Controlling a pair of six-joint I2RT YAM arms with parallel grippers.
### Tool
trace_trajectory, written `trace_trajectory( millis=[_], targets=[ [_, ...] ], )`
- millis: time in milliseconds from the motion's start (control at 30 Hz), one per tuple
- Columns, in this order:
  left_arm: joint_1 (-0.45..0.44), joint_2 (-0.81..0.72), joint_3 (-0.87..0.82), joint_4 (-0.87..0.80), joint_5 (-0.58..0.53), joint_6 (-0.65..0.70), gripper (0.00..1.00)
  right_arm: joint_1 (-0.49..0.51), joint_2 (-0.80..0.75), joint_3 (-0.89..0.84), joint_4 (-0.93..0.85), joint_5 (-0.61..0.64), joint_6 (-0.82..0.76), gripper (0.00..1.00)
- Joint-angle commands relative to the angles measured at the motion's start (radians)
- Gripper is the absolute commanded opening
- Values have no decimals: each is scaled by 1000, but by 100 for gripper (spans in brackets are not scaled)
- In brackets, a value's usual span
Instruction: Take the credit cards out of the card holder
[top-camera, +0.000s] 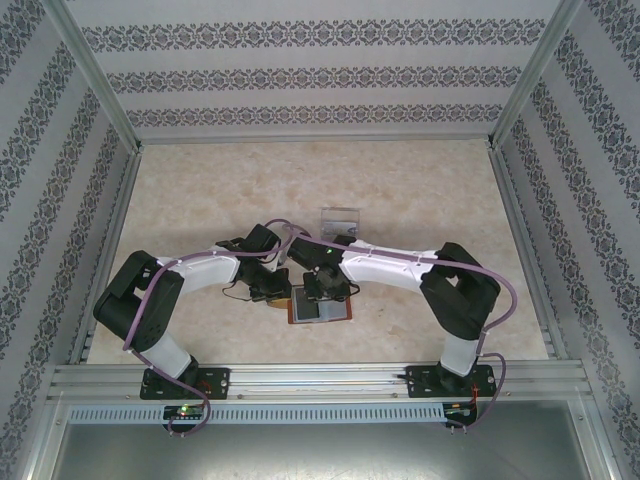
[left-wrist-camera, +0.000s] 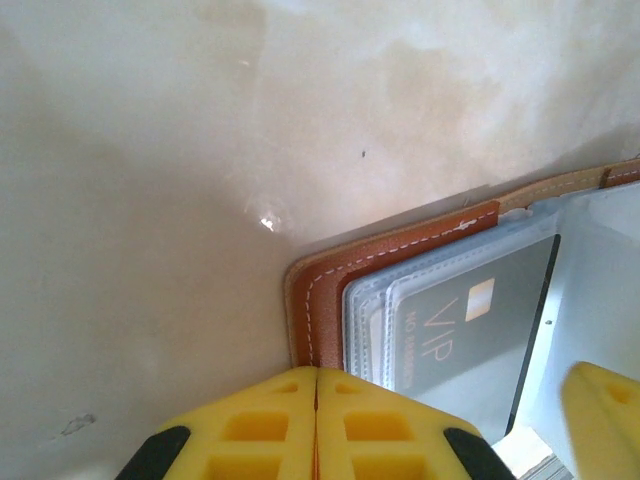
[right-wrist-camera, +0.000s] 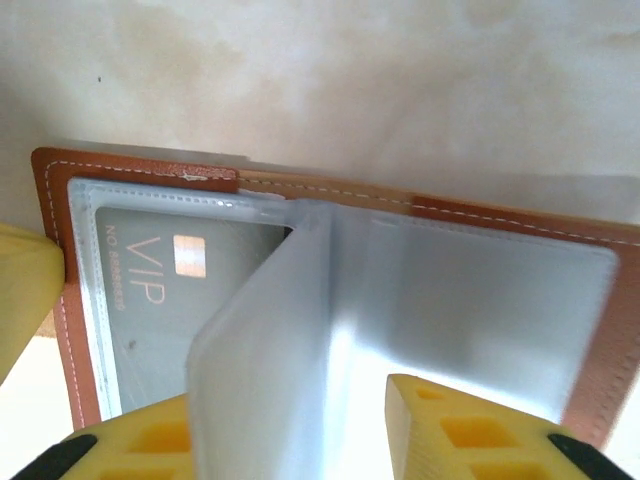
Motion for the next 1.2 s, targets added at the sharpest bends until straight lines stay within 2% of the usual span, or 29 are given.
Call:
trace_trajectory(
  millis=[0,200,400,567,967,1167],
  targets=[
    [-8,15,14,-75,-10,28,7,-11,-55,-6,-62,49,-21,33],
    [-7,-10,45,-108,-8,27,7,-45,-81,-52,-55,46,-38,31],
    [-10,-52,72,-141,-5,18,8,-59,-66,-84,-60,65,-52,49],
    [-24,-63,96,-151,1,3,8,-65,-54,-99,-71,83,-59,53],
    [-94,19,124,-95,13,-33,8,-68,-101,-129,-61,72,-51,45],
    [-94,38,99,-66,13,-37,7,-68,-170,-135,-9,24,-36,36]
  ],
)
